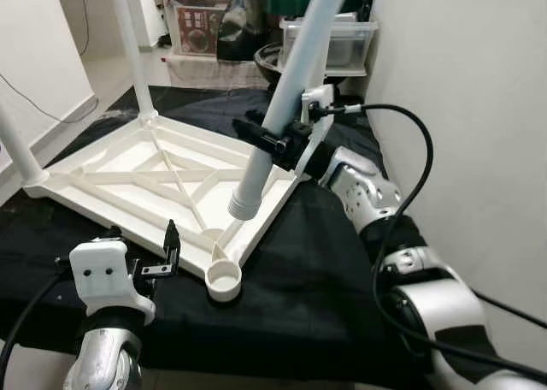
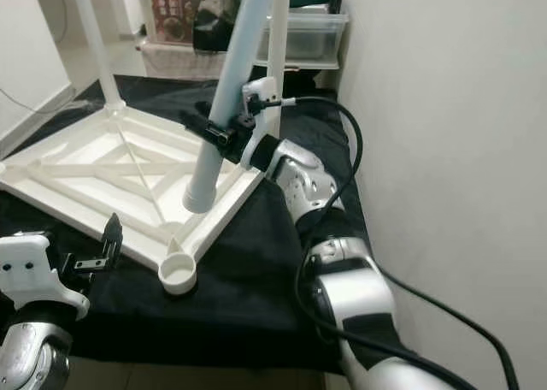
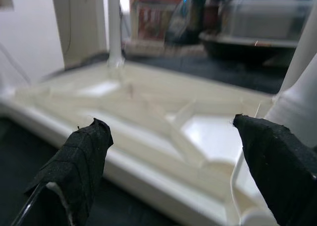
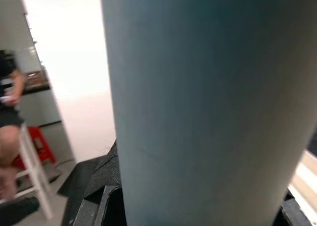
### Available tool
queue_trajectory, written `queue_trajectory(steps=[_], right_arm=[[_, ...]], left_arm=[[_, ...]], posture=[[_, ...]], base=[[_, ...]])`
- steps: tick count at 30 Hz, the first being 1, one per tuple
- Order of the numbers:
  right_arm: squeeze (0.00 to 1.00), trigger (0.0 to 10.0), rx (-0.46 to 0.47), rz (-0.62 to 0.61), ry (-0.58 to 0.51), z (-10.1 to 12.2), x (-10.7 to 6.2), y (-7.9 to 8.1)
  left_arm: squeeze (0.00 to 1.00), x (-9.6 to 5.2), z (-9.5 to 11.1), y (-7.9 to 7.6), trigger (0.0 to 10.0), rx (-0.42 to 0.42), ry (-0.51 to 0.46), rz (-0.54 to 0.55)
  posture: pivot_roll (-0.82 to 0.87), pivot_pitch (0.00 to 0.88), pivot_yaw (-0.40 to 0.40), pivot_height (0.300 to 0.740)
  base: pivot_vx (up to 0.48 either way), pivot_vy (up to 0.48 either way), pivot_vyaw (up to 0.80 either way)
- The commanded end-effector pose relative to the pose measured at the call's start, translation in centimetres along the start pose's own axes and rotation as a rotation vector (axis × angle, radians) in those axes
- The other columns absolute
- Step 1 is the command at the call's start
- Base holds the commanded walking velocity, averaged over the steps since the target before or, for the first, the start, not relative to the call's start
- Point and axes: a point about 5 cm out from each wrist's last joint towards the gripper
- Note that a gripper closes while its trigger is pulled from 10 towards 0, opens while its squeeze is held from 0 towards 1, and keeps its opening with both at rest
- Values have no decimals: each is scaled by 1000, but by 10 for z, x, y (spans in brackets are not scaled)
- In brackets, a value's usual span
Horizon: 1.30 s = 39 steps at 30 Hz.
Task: Building children table
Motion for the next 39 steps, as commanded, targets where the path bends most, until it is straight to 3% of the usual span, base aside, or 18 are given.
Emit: queue_trajectory(steps=[1, 8, 24, 27, 30, 31, 34, 36, 39], right_arm=[[0, 10000, -41, 15, 24, 3, 8, 3], [0, 10000, -17, -6, -2, 4, 11, 3], [0, 10000, -6, 30, 3, 5, 6, 0], [0, 10000, 12, 93, 1, 11, 0, -1], [0, 10000, 11, 183, 36, 14, -7, 0], [0, 10000, -3, 233, 81, 13, -10, 1], [0, 10000, -19, 255, 112, 13, -12, 1], [0, 10000, -30, 404, 144, 15, -19, 7], [0, 10000, -27, 453, 141, 17, -21, 9]], left_arm=[[0, -6, 0, 1, 10000, 3, 17, 7], [0, -11, 1, -1, 10000, 2, 33, -5], [0, -12, 1, -8, 10000, -12, 49, -12], [0, -13, 1, -11, 10000, -16, 51, -26], [0, -18, 1, -19, 10000, -42, 58, -102], [0, -24, 1, -25, 10000, -64, 71, -175], [0, -28, 0, -28, 10000, -72, 83, -217], [0, -46, 2, -44, 10000, -140, 122, -386], [0, -54, 3, -50, 10000, -174, 134, -454]], posture=[[78, 128, -53, 740], [78, 158, -48, 740], [69, 168, -42, 740], [72, 178, -40, 740], [78, 187, -38, 740], [79, 188, -36, 740], [80, 191, -34, 740], [102, 209, -23, 740], [102, 209, -23, 740]], base=[[0, 0, 0], [0, 409, 0], [0, 0, 0], [0, 0, 0], [0, 0, 0], [0, 0, 0], [0, 0, 0], [0, 0, 0], [0, 0, 0]])
Point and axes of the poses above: a point about 5 cm out from each wrist's last joint towards the gripper, its own x axis pointing out of the wrist towards the gripper, its own z axis along the axis of the wrist's last joint, y = z × x, and after that the axes turned 6 degrees about x, right-handed
